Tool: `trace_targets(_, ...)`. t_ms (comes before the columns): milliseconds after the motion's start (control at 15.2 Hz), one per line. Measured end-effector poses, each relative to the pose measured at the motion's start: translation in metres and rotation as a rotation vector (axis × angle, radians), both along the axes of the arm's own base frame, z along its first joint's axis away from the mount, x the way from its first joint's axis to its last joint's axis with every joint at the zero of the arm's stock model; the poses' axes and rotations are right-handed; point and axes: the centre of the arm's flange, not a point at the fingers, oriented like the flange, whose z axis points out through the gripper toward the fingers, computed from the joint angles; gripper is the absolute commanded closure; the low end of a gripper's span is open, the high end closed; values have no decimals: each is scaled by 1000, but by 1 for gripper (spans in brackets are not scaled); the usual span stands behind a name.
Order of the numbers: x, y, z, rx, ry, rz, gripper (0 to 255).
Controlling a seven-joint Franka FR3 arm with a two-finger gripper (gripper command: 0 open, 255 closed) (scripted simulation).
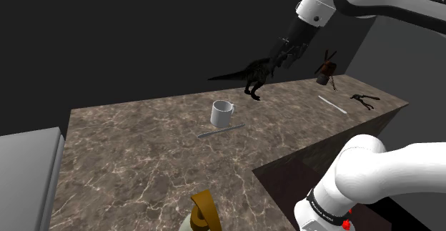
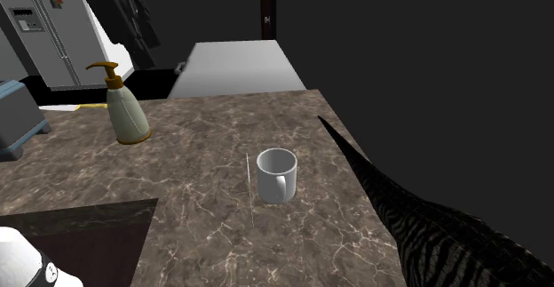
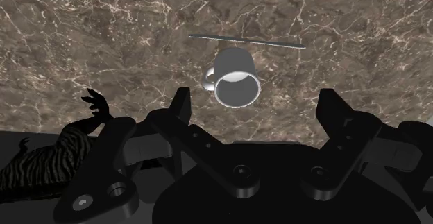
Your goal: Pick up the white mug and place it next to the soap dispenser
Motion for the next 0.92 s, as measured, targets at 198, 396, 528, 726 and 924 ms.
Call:
trace_targets(198, 12, 2, -9, -2, 11, 7, 0)
trace_targets(396, 43, 8, -34, -8, 36, 23, 0)
trace_targets(528, 63, 9, -53, -11, 53, 34, 0)
trace_targets(726, 93, 14, -85, -17, 79, 51, 0)
trace_targets(924, 122, 18, -115, -23, 105, 68, 0)
